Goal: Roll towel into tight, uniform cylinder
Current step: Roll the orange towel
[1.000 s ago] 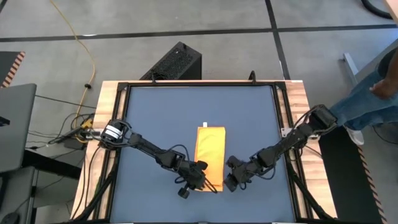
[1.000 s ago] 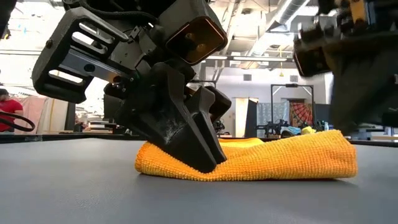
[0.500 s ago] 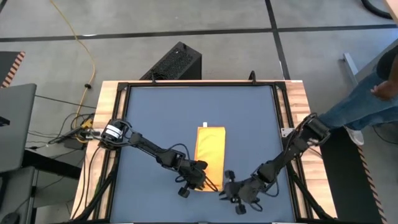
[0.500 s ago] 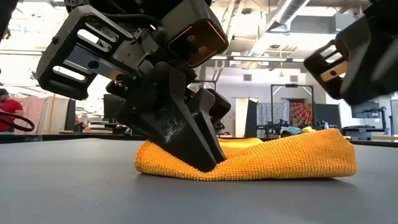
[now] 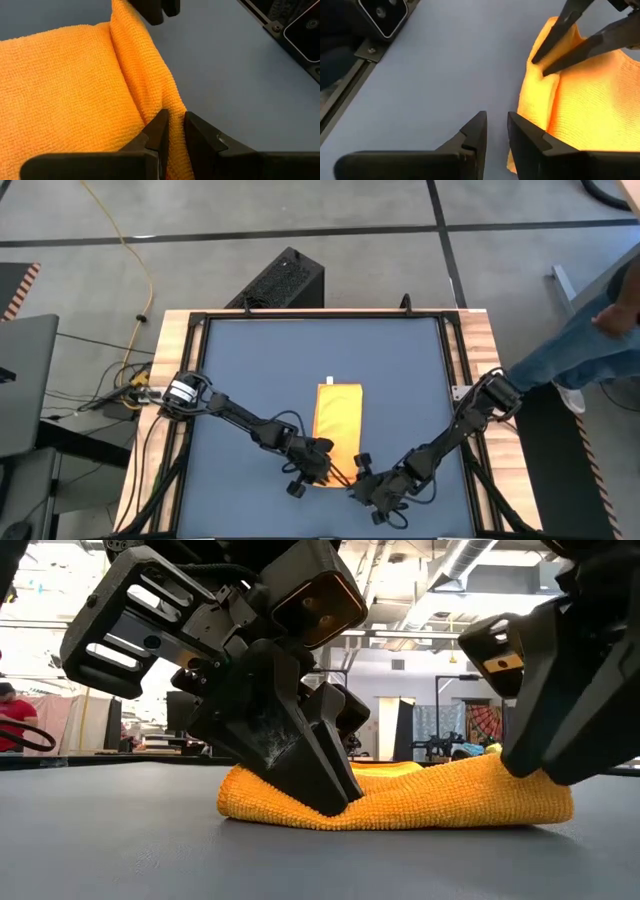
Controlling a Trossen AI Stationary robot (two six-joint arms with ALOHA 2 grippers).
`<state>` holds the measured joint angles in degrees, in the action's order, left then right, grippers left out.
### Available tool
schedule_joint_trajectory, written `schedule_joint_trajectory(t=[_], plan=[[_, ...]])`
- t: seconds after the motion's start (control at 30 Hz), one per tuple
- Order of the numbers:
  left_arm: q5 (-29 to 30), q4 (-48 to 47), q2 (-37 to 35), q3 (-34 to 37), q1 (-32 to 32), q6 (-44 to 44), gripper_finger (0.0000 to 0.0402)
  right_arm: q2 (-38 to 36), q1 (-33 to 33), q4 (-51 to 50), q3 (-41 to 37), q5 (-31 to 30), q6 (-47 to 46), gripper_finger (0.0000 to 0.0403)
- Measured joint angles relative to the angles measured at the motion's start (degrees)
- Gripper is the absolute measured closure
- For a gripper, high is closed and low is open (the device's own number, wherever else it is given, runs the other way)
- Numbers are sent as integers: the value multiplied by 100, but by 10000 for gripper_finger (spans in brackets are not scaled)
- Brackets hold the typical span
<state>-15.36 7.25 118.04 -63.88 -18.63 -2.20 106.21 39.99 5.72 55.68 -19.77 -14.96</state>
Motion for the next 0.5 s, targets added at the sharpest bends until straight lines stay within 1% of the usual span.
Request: schedule_joint_trajectory(t=[0.13,0.4,0.5], plan=[[-4,2,0,0,12,-2,352,0,0,-109,15,2,1,283],[-4,4,0,0,13,-28,352,0,0,-190,13,-4,0,212],[-4,4,0,0,13,-31,352,0,0,-274,13,-4,-6,194]])
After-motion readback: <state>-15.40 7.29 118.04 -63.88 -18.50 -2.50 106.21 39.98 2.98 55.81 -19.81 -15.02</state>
